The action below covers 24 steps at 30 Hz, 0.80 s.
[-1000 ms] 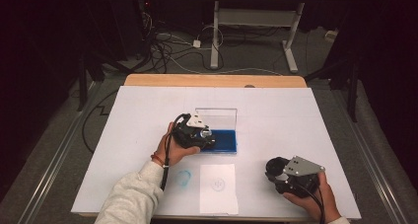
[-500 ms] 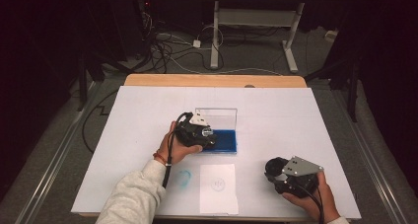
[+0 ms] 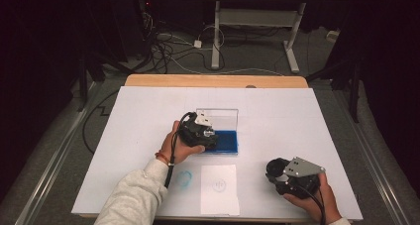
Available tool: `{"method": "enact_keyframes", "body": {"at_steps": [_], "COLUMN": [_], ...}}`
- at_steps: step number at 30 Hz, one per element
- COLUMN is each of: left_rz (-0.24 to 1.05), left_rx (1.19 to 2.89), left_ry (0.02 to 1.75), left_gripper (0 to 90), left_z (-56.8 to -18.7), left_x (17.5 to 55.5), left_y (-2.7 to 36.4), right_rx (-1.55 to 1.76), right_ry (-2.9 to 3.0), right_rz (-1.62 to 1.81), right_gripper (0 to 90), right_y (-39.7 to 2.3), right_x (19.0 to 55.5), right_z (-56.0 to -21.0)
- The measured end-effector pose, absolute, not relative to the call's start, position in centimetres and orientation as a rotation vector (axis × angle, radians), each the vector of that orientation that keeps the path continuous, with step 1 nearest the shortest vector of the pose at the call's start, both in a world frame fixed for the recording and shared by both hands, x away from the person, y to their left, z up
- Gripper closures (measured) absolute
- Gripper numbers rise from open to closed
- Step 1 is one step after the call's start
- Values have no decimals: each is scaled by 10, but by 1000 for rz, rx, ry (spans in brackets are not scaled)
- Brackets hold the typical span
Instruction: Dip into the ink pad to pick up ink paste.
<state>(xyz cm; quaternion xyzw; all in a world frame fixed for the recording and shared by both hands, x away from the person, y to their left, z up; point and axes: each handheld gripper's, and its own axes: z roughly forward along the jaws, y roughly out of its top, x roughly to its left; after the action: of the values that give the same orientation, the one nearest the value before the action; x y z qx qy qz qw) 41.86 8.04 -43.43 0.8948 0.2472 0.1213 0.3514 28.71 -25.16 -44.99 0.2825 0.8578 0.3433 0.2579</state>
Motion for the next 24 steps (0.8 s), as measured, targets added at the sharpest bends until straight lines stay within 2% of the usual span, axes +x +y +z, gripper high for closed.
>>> {"method": "enact_keyframes", "body": {"at_steps": [12,18,24], "left_rz": [301,366,340], "left_rx": [2322,2356,2352], "left_ry": [635,614,628], "left_gripper": [544,545,545], "left_z": [-433,-433,-433], "left_x": [417,415,415], "left_y": [89,75,80], "right_rx": [773,766,756], "right_ry": [2323,2320,2326], "right_rz": [925,925,921], "right_gripper": [382,382,382], "right_y": [-254,-253,-253], "right_x": [286,286,286], "right_z": [-450,-449,-450]}}
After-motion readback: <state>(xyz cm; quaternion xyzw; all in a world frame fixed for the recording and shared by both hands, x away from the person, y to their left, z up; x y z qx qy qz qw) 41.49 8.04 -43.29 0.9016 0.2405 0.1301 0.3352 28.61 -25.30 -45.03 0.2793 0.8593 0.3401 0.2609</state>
